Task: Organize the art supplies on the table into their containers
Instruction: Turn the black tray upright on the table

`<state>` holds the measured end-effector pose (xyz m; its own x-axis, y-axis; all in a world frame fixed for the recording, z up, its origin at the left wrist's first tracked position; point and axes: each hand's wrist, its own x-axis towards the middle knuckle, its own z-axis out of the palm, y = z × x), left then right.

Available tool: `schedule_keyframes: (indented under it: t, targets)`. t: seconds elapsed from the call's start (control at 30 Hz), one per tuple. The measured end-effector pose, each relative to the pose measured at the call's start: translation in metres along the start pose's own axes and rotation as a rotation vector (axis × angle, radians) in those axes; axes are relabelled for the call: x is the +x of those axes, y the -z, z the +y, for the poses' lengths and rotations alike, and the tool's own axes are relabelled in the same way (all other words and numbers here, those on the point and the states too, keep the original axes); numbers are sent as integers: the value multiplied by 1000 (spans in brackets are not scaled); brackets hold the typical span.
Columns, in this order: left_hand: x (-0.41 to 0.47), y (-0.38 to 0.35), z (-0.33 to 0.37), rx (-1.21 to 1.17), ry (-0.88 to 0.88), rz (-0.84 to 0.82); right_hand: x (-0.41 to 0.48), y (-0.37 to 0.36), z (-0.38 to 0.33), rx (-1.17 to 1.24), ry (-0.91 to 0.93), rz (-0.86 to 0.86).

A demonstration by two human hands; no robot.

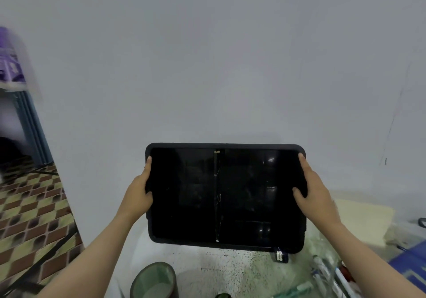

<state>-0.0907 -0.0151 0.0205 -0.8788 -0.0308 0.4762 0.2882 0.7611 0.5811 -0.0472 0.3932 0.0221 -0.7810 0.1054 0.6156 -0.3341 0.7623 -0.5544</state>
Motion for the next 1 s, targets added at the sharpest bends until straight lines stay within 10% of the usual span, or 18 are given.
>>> schedule_keyframes:
  t: [1.0]
  targets:
    - [-39, 0, -10, -28, 294, -90, -64, -2, 7, 76, -327, -150]
